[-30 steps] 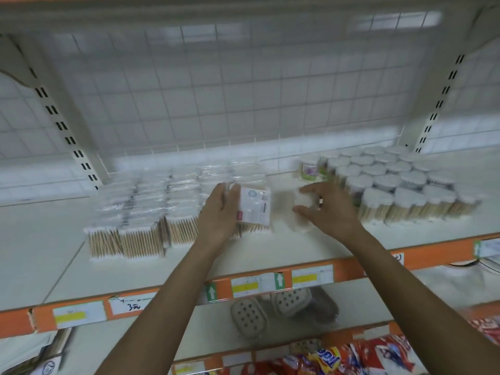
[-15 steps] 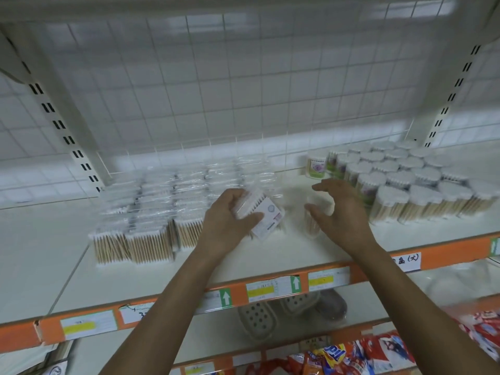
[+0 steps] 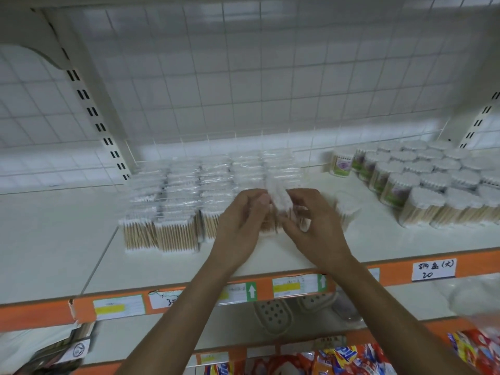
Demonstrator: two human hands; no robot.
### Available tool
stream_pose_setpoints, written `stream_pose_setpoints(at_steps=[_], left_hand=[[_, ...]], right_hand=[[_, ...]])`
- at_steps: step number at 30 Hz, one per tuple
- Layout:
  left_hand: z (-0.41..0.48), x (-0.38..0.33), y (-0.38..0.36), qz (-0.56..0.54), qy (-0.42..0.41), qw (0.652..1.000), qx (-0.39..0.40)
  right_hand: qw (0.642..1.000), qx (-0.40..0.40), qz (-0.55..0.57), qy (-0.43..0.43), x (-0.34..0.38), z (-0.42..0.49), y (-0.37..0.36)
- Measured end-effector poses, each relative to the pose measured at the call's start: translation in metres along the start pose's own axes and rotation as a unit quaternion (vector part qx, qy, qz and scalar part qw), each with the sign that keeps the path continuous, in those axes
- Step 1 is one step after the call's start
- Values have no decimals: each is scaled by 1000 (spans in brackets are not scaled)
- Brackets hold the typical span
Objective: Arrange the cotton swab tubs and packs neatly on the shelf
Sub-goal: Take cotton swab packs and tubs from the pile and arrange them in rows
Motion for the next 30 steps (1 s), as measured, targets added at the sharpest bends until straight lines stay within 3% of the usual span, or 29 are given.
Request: stream_pose_setpoints(at_steps=[2, 7, 10, 17, 30], left_hand=[[-4, 6, 7, 37, -12, 999, -15], [-9, 31, 12, 181, -4, 983, -11], [-13, 42, 20, 205, 14, 978, -38], [-18, 48, 21, 295, 3, 950, -100], [-15, 43, 16, 367, -51, 921, -121]], right_hand=[[1000, -20, 3, -1, 1, 0, 1], [978, -13, 142, -154, -38, -11, -19], [977, -16, 90, -194, -52, -18, -29], [980, -38, -27, -196, -57, -23, -31], [975, -44, -91, -199, -55, -18, -31]])
Point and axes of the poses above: each hand's wrist, its own z-axis towards the middle knuckle, its own y-axis out of the back of the hand, x = y × z, the point moved 9 cm from there along z, towards the middle knuckle, and after that the axes turned 15 degrees about z, right-handed, at the moved point
